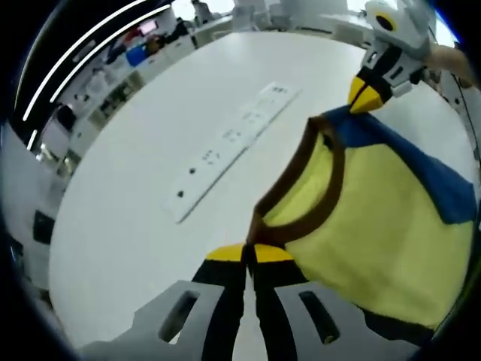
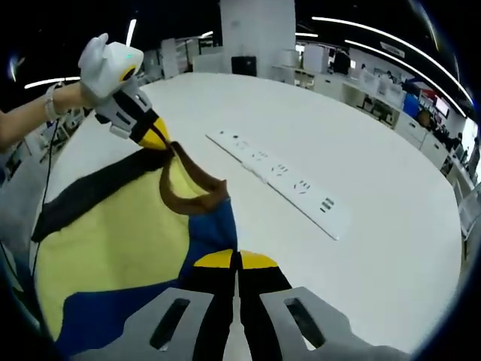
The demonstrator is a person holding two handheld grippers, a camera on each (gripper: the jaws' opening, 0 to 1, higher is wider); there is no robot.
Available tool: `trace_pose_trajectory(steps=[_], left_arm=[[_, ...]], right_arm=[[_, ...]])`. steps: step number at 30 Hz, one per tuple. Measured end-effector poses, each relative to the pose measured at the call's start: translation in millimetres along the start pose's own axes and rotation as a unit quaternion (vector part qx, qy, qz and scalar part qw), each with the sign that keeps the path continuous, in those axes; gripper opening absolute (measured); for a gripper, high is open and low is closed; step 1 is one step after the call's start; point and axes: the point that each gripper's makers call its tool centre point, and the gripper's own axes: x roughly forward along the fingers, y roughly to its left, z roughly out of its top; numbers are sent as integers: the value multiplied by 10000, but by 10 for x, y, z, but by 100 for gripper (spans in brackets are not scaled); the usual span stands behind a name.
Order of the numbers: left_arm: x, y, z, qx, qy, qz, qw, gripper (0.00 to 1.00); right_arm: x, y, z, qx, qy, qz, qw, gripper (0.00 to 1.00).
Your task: Fold the garment on the visible template until the final outline fits inside the template.
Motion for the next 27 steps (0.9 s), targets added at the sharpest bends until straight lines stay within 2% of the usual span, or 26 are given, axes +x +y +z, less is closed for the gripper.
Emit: trace_pose_trajectory(steps=[27], left_arm=[[178,-23,-103,-130,117,-133,9998,0]], right_arm=[[112,-9,-138,114,57,109,9999,1]])
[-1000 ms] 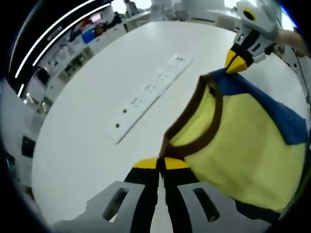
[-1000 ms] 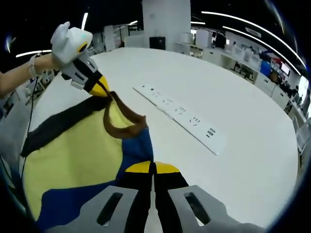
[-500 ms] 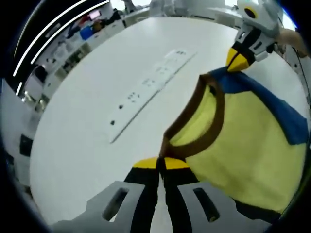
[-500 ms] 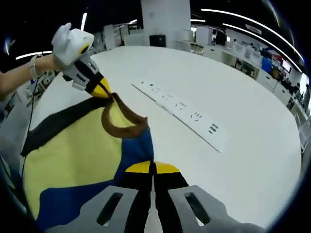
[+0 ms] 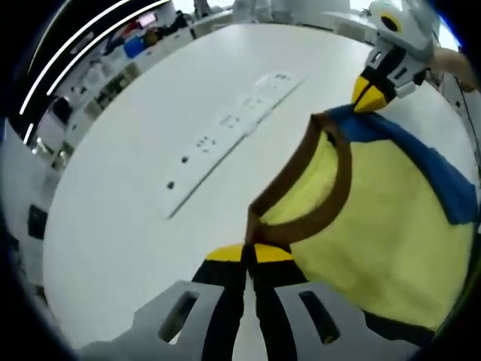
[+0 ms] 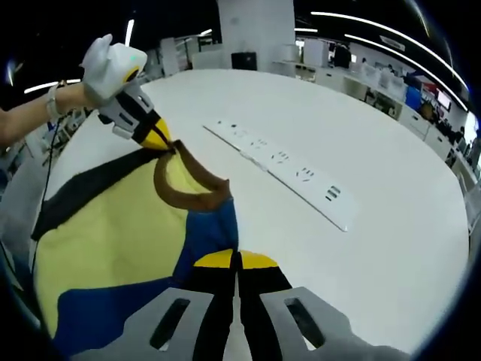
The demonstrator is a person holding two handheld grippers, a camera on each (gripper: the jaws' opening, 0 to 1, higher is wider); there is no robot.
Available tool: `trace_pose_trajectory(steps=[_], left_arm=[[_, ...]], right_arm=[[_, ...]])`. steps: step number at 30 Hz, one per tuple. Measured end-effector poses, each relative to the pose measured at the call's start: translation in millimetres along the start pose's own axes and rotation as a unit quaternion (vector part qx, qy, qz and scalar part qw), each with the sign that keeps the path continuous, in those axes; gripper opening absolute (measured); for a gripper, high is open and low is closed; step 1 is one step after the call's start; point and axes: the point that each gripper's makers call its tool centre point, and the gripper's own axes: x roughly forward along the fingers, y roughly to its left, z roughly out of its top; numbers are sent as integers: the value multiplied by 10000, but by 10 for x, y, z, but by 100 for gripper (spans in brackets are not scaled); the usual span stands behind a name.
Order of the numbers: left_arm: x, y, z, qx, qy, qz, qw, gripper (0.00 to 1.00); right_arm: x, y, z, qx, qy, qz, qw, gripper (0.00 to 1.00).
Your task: Fold the garment on the visible template until the final outline fits inside the template.
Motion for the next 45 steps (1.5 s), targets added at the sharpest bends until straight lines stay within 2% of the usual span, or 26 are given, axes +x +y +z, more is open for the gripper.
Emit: trace_pose_trajectory(steps=[9,14,17,21,23,31,45], left_arm=[[-4,-1,0,66,-50,20,10000,0],[-5,8,-9,-158,-125,19,9998,0],[-15,3,-15,-143,-164,55,9997,0],[-37,0,-8,-87,-217,126,9996,0],[-80,8,3,-166,-250,169,9994,1],[-254,19,7,-72,-198,294,9993,2],[-624,-49,165,16,-402,432,9983,5]], right_arm=[[28,2,-22,58,4,7,10000,1],[31,5,-28,153,14,-18,9999,1],[4,29,-7,-25,-40,-101,9999,2],[-34,19,14,-55,-90,-193,9998,2],[-55,26,27,-50,-105,-194,9997,2],[-160,82,121,-136,-200,-224,9995,2],[-373,271,345,-275,-425,-255,9984,6]])
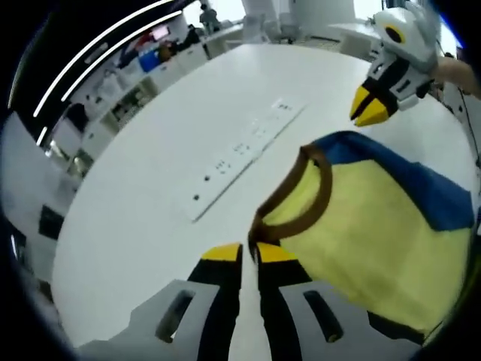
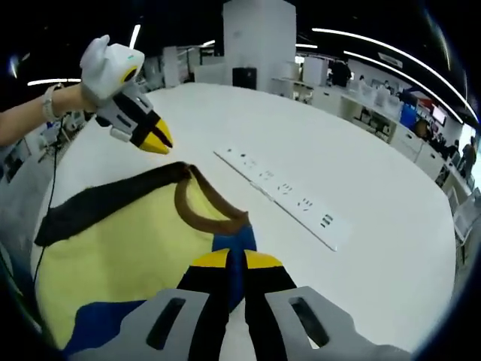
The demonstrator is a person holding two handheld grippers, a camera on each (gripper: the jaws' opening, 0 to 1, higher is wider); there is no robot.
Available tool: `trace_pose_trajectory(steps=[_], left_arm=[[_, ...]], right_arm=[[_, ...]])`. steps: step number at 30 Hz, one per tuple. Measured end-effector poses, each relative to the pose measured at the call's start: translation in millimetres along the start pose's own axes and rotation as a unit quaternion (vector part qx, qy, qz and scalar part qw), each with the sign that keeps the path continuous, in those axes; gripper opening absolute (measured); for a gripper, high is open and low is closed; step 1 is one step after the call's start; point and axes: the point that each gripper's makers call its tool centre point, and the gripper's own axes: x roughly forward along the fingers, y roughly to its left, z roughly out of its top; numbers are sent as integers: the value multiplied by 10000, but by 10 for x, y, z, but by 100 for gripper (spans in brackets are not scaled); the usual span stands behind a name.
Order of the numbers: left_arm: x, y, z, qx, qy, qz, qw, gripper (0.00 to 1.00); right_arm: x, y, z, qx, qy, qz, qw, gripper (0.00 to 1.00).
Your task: Fold the garment on the visible template until the final outline fits inside the template.
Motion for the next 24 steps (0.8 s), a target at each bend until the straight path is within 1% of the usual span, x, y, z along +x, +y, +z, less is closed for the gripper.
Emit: trace_pose_trajectory(steps=[8,11,15,19,24], left_arm=[[-227,-71,58,116,-49,54,9999,7],[-324,-121,72,127,-93,72,9999,8],[-448,-171,84,73,-179,108,9998,9],[-569,-237,67,15,-242,127,9996,11],[-713,-326,57,2,-282,129,9995,12]], right_arm=[[-199,85,111,-97,-118,-99,9998,8],[-260,161,151,-100,-178,-93,9997,11],[-327,233,183,-175,-215,-169,9995,15],[-438,346,219,-226,-282,-183,9992,15],[-562,477,203,-258,-302,-179,9991,17]])
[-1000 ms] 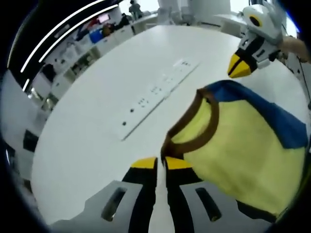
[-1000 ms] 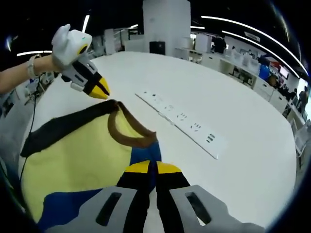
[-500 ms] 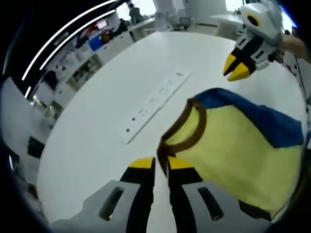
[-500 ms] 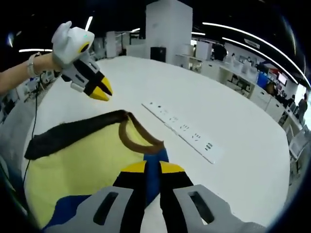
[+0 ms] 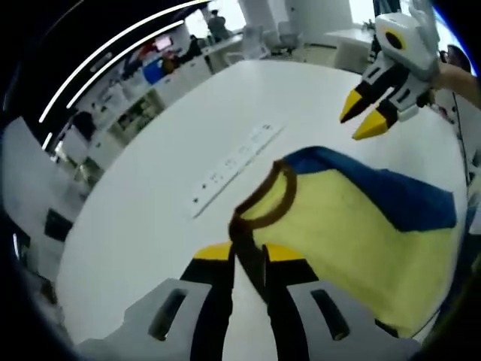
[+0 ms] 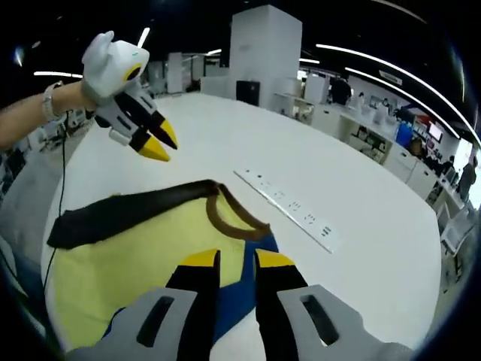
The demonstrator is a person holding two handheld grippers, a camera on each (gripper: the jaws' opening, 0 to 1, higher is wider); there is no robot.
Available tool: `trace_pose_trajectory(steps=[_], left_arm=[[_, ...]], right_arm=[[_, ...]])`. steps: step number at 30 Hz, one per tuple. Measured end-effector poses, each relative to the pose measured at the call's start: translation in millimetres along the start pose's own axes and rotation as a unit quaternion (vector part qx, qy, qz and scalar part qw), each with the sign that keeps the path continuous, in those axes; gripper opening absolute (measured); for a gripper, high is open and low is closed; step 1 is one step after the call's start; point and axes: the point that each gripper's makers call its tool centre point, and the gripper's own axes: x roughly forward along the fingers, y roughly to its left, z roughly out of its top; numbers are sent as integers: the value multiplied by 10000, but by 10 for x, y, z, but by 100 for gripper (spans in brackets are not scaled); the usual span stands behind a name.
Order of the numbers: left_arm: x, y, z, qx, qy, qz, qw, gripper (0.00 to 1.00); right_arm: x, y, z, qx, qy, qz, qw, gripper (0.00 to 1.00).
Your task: Fold the garment on the visible template until the final outline fits inside the template.
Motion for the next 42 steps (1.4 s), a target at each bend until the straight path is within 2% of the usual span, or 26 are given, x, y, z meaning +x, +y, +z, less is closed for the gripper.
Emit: trace_pose_trajectory(steps=[4,9,15,26,34,42], left_arm=[[-101,-75,2,-6,-48,-9,10000,14],[-232,-214,-33,-33,-27,-44,10000,16],[-377,-294,-84,-52,-56,-22,10000,20],[-544,-433,-295,13,124,-202,9997,35],[-675,-469,-344,-11,59,-206,9998,39],[-811,-511,-403,2,36,-273,9996,50]], right_arm=[[-90,86,-6,35,-43,-15,10000,18],[-187,216,-40,-74,-3,50,10000,17],[-262,308,-45,-197,-14,79,9998,20],[-272,518,-35,-340,-8,236,9991,36],[-293,594,-24,-421,65,279,9987,44],[-330,705,9,-488,119,333,9982,55]])
